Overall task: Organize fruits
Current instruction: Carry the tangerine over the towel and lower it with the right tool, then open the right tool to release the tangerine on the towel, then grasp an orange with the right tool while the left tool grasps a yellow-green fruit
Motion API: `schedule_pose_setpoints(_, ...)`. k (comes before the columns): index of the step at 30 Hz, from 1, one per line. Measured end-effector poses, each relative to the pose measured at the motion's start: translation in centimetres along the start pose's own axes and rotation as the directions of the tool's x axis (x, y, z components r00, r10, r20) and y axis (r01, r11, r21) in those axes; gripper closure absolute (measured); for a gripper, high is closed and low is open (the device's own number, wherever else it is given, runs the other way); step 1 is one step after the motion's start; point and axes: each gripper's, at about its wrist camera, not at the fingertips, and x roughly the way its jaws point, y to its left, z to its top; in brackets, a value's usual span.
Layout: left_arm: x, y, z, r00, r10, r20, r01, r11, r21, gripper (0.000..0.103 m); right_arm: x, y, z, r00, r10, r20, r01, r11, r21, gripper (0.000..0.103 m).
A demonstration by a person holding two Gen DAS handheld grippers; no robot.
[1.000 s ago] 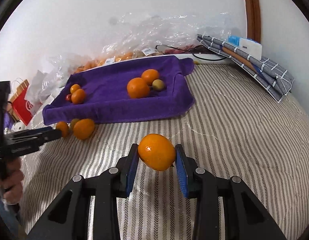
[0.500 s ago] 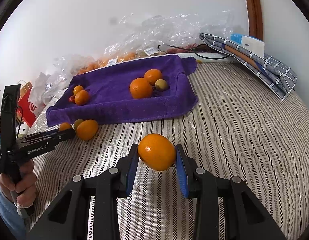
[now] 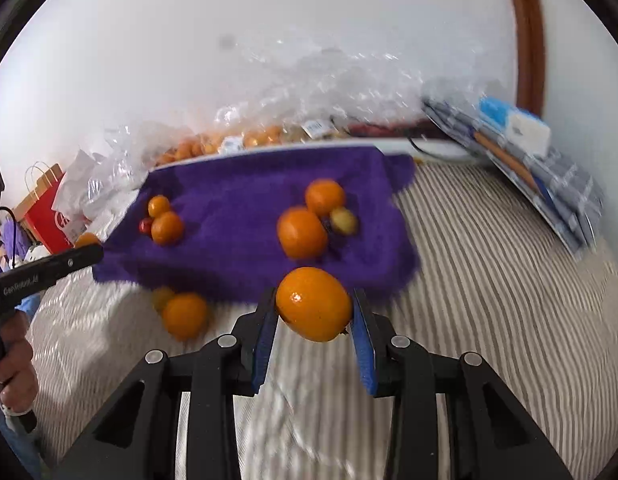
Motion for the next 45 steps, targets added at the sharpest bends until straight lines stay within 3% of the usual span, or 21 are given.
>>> schedule_pose_setpoints(7,4.9,1.9,1.5,0.998,0.043,-0.038,-0.045,0.998,-0.050,0.071,4.9,3.3,3.7,0.999,0.043,-0.034,-0.045,0.997,-0.057,0.067)
schedule_pose_setpoints(15,6.1,2.3,1.2,0.998,0.028,-0.058,-0.030,0.999,-0.040,0.071,8.7,4.4,3.3,0.990,0.090,-0.110,-0.095,0.995,-0.041,0.067)
schedule_pose_setpoints(20,6.1,2.4,1.1,0.998,0.017,-0.055,-0.019,0.999,-0.039,0.071,8.7,4.6,3.0,0.990,0.096,-0.102,-0.101,0.994,-0.048,0.066)
schedule_pose_setpoints(26,5.8,1.9,0.9,0.999,0.026,-0.037,-0.026,1.000,-0.007,0.065,7.3,4.5,2.6,0.993,0.068,-0.096,-0.071,0.997,-0.028,0.059)
schedule_pose_setpoints(31,3.9,2.2,0.8,1.000,0.005,-0.011,-0.006,1.000,-0.027,0.051,3.8,5.2,1.3,0.996,0.066,-0.056,-0.067,0.997,-0.024,0.057)
schedule_pose_setpoints(35,1.7,2.9,0.4,1.000,-0.006,0.001,0.006,0.999,-0.036,0.047,3.3,6.3,-0.3,0.983,0.149,-0.108,-0.151,0.988,-0.009,0.056)
schedule_pose_setpoints(40,0.6,4.6,-1.0,0.999,0.013,-0.032,-0.015,0.998,-0.057,0.047,4.4,7.7,-1.6,0.974,0.165,-0.153,-0.171,0.985,-0.027,0.056)
schedule_pose_setpoints(45,-0.2,4.9,-2.4,0.998,0.029,-0.052,-0.030,0.999,-0.015,0.047,5.4,8.5,-1.8,0.967,0.191,-0.170,-0.198,0.980,-0.030,0.056)
